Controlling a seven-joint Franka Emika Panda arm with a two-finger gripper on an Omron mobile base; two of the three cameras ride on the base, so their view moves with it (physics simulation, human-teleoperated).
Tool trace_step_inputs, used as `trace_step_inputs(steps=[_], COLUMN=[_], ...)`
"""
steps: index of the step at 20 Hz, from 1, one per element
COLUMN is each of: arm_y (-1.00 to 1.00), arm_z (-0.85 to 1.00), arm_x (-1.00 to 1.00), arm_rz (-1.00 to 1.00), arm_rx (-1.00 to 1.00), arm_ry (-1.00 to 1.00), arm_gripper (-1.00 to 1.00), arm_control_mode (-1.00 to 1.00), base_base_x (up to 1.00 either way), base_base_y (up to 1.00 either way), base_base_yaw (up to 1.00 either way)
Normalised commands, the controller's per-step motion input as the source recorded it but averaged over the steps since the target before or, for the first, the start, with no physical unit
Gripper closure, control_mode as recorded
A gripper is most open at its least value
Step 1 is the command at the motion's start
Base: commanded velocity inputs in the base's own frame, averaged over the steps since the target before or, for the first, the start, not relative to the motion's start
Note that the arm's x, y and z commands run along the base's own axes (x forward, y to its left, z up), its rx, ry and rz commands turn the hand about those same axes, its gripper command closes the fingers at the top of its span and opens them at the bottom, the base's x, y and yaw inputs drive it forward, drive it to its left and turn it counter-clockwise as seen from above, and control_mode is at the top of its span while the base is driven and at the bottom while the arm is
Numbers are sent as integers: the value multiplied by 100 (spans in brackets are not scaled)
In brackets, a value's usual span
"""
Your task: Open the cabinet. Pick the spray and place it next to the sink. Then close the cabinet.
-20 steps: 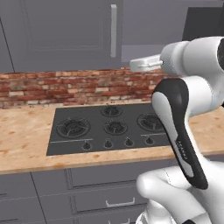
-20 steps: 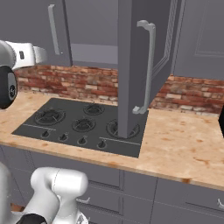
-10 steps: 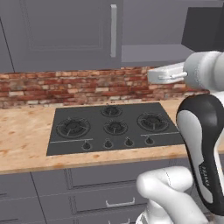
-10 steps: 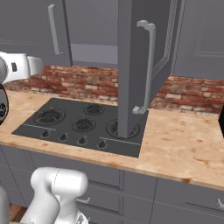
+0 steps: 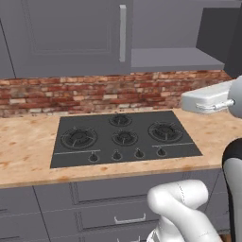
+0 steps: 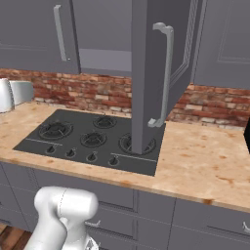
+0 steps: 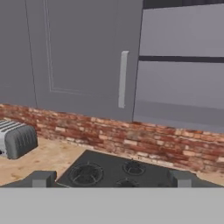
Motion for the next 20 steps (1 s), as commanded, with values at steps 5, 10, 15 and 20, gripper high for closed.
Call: trace_step_inputs(steps=[5,10,15,20], arm_y=[-17,-25,-48,-41], arm_z=[0,1,0,0], arm_x=[-75,-38,-25,-30], arm_rz=[-10,-12,-15,-15], arm_rx=[0,0,0,0], arm_ry=[-5,-1,0,-6], arm_gripper=[-100,-100,-100,-100], arm_control_mode=[-100,-100,-100,-100], base_base_x=[0,0,0,0], base_base_y=[0,0,0,0], base_base_yaw=[0,0,0,0])
